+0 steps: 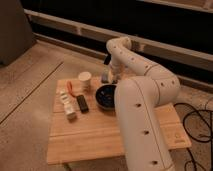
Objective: Place the white sponge in the ceramic bowl
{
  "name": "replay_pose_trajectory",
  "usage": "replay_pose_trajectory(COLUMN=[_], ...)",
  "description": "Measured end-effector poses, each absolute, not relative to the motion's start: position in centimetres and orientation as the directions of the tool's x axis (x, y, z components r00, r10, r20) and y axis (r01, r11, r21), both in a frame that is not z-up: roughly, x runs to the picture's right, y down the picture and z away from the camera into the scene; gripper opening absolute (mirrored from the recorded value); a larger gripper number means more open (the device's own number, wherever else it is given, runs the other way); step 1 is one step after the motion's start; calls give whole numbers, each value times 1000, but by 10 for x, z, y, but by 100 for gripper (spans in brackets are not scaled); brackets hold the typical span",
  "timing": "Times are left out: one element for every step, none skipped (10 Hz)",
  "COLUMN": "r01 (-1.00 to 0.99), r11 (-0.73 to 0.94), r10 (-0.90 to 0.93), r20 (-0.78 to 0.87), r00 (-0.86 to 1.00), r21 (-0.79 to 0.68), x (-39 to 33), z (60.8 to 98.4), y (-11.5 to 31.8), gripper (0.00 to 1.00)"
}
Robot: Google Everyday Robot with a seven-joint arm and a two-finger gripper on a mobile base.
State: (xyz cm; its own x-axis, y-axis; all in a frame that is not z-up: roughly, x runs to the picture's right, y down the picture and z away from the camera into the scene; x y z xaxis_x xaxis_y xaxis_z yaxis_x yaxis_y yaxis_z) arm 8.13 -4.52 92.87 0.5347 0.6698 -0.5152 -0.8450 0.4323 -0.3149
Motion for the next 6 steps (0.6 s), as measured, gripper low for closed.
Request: replay_pose_trajectory(r01=[-844, -842, -839, -833, -825, -810], r11=[436, 440, 445, 454, 466, 492], r10=[663, 656, 650, 639, 627, 605], r20=[-521, -528, -532, -537, -540, -543], r00=[537, 539, 543, 551, 562, 582], r21=[-314, -313, -314, -316, -319, -321], x=[82, 82, 81, 80, 79, 78], z=[927, 925, 924, 922, 919, 914], y=[-38, -31, -26, -20, -16, -10], gripper=[0, 0, 0, 0, 0, 0])
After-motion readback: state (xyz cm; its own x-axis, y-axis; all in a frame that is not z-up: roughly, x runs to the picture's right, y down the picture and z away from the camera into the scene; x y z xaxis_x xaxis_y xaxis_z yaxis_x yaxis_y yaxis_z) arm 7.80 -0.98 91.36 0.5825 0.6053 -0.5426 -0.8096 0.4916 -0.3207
